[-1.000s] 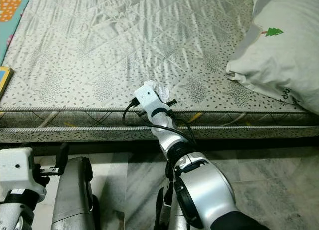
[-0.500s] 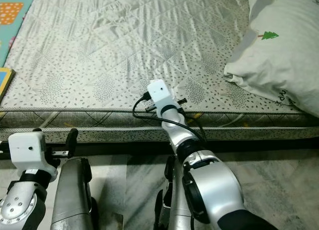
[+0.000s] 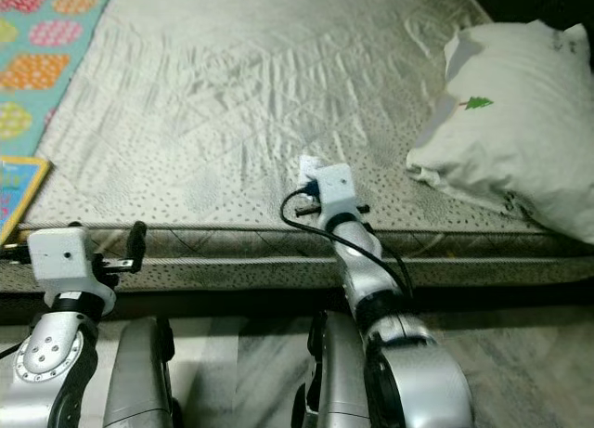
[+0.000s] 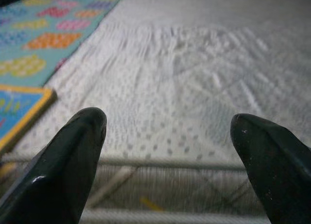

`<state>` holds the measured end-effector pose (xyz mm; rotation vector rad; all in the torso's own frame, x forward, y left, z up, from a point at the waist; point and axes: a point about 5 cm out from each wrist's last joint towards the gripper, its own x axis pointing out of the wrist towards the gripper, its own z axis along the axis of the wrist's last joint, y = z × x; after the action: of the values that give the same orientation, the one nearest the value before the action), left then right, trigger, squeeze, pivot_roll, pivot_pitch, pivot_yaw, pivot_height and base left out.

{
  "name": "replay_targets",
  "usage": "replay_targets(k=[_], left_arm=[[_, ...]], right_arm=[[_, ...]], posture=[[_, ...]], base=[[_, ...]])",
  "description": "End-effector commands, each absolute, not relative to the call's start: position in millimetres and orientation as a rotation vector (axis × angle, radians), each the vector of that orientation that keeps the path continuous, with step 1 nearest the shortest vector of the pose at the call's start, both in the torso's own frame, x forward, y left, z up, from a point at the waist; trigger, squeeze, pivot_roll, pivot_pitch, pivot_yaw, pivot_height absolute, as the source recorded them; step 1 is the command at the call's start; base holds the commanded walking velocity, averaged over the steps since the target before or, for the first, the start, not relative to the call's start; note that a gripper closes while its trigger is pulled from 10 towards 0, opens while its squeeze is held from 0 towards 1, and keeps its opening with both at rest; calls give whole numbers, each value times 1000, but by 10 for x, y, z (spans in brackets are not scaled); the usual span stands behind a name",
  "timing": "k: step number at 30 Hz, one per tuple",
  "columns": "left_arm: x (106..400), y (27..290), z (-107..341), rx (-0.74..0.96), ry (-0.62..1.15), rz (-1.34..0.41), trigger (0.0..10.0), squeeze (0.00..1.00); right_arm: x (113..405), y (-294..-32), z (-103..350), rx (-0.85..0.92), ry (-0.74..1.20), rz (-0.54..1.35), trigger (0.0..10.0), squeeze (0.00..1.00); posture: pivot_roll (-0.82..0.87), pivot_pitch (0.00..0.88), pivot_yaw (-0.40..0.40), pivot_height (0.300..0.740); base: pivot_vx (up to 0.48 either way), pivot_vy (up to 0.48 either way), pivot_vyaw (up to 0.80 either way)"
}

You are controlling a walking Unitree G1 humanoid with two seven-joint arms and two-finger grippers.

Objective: Clean up the room

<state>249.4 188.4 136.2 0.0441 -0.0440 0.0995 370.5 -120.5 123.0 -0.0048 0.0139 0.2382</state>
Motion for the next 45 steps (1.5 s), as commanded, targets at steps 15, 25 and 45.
replay_targets(k=[15,25,45], left_arm=[[2674,1901,1347,37,-105,97,10000,0],[2727,1932,1421,-13,-149,123,10000,0],[2889,1969,1469,43,-186,110,10000,0]], right_arm=[[3370,-1223,1305,208,-52,283,10000,0],[3410,-1184,1459,218,-70,310,10000,0],[3360,-1181,1543,174,-82,335,10000,0]], posture=[[60,0,-63,526],[66,0,-76,588],[47,0,-58,701]], base=[[0,0,0],[0,0,0],[0,0,0]])
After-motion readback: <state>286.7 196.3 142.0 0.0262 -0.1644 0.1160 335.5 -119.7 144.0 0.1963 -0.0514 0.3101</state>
